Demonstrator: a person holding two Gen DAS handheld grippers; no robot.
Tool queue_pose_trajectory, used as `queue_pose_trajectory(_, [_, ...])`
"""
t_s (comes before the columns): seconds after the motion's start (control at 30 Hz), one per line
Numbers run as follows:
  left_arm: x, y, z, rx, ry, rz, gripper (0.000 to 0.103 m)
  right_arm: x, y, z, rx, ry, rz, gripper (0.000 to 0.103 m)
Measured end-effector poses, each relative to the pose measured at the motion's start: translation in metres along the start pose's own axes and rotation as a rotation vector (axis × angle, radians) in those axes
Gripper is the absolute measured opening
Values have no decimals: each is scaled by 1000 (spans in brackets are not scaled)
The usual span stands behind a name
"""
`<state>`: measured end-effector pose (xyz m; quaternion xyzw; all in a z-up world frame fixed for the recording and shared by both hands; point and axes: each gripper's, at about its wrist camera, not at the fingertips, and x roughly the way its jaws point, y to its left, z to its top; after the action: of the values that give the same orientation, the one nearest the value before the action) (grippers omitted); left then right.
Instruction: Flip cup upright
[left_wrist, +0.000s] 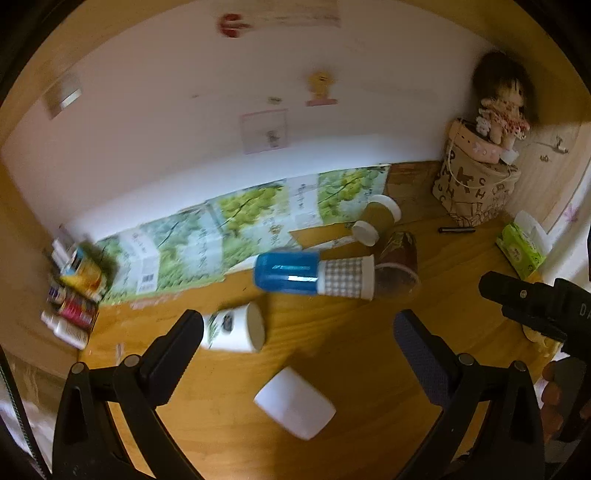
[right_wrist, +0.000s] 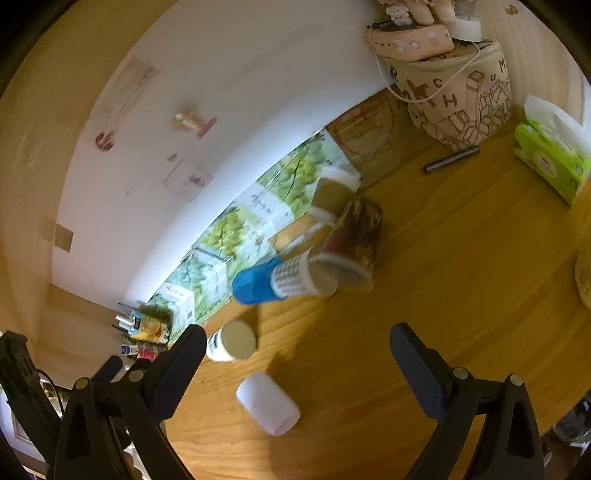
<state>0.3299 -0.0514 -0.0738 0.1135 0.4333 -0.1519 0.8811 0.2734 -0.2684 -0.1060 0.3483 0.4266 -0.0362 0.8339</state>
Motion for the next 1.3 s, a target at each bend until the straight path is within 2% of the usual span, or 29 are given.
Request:
queue_pose_trajectory(0.27, [49,-39,59,69,41,-28,103,18,-24,47,-99,-35,-79,100])
queue_pose_trajectory(0.43, [90,-62,91,125,76,-28,103,38,-41,65,-146,-57,-92,100])
queue_pose_trajectory(0.63, [148,-88,119,149,180,-84,103,65,-56,79,-196,-122,-60,100])
queue_pose_trajectory(0.87, [201,-114,139,188,241,-67,103,98,-73,91,-296,-232,-56,100])
queue_pose_trajectory(1.1, [239,-131,148,203,314,-54,103,124,-82,91,-374,-273,-23,100])
queue_pose_trajectory(1.2, [255,-132,149,195,363,-37,103,132,-82,89,-402,-289,-5,100])
queue_pose_trajectory(1.3, [271,-132,147,181,437,-68,103,136,-84,87,-407,-297,10,100])
